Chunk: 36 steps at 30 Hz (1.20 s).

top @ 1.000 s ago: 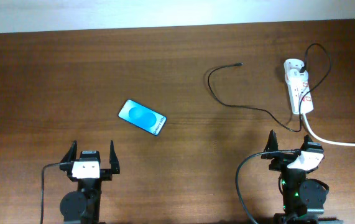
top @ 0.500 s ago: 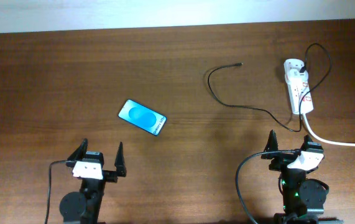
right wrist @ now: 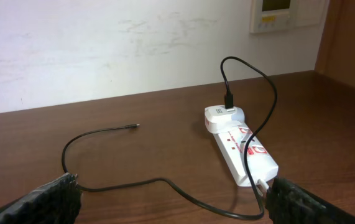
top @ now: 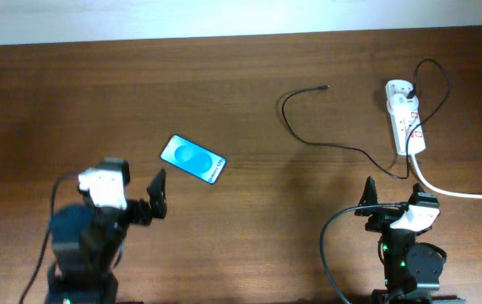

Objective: Plug charger to phone and switch on socket
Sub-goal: 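Reach the left gripper to the blue phone and grasp its edge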

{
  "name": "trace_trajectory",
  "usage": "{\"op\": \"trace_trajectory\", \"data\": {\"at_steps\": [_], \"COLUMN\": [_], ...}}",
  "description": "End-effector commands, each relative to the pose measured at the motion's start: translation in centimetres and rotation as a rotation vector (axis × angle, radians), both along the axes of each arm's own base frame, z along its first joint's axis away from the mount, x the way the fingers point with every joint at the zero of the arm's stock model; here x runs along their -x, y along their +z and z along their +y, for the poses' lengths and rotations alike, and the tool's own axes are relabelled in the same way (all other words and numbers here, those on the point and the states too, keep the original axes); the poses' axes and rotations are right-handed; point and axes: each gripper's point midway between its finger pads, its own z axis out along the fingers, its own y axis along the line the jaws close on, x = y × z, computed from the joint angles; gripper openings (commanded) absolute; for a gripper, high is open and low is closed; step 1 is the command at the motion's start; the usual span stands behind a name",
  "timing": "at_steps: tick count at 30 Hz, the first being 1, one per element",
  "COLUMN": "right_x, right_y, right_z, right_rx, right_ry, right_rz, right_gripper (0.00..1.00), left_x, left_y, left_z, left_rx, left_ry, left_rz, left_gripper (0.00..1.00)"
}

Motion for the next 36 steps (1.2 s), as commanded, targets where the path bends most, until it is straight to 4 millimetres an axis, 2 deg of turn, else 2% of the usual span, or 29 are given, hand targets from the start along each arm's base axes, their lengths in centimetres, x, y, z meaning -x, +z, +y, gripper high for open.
{"op": "trace_trajectory", "data": {"at_steps": [1,3,6,8,11,14,16,18,21,24,26,27,28,29,30,32,36], "right_x": [0.0,0.0,0.0,0.0,0.0,0.0,0.0,0.0,0.0,0.0,0.0,0.0,0.0,0.0,0.0,0.0,0.0], "right_y": [-0.3,-0.3,-0.3,-0.3,-0.3,-0.3,-0.3,-0.3,-0.3,-0.3,-0.3,-0.3,-0.3,-0.3,-0.3,-0.3,-0.3], "right_z": [0.1,0.1,0.1,0.1,0.1,0.1,0.1,0.1,0.1,0.1,0.1,0.1,0.1,0.1,0.1,0.1,0.1], "right_rx": [-0.001,-0.001,-0.001,-0.001,-0.001,-0.001,-0.001,-0.001,-0.001,-0.001,-0.001,-0.001,-0.001,-0.001,-0.001,-0.001,-0.001], "right_ry": [0.006,0.006,0.006,0.006,0.006,0.006,0.006,0.006,0.006,0.006,0.006,0.006,0.006,0.006,0.006,0.006,0.006], "right_rz": [0.002,0.002,0.002,0.002,0.002,0.002,0.002,0.002,0.002,0.002,0.002,0.002,0.002,0.002,0.002,0.002,0.002], "right_gripper": [0.99,0.99,0.99,0.99,0.99,0.99,0.99,0.99,0.99,0.99,0.99,0.99,0.99,0.99,0.99,0.99,0.99], "left_x": [-2.0,-2.0,-1.0,-1.0,-2.9,-5.0,-5.7,-7.4,-10.3,-14.7,-17.0,-17.8,-17.9,-17.7,-16.8,-15.6,-14.5], "left_y": [1.4,1.2,0.4,0.9,0.8,2.6,3.7,5.4,5.4,2.8,-0.4,-2.7,-5.0,-6.5,-9.3,-12.4,-15.8], "left_z": [-1.6,-4.4,-7.4,-8.4,-6.4,-3.9,-3.7,-3.8,-4.0,-5.2,-6.2,-7.3,-7.7,-7.8,-7.1,-6.2,-6.5], "left_rx": [0.042,0.115,0.218,0.265,0.386,0.37,0.333,0.253,0.208,0.18,0.183,0.223,0.27,0.286,0.282,0.262,0.246], "left_ry": [-0.09,-0.251,-0.438,-0.506,-0.282,0.011,0.09,0.223,0.337,0.406,0.447,0.435,0.456,0.469,0.529,0.613,0.64], "left_rz": [0.069,0.107,0.175,0.167,0.233,0.208,0.202,0.241,0.35,0.525,0.647,0.722,0.8,0.853,0.957,1.07,1.184], "left_gripper": [0.99,0.99,0.99,0.99,0.99,0.99,1.0,1.0,1.0,0.99,0.99,0.99,0.99,0.99,0.99,0.99,0.99]}}
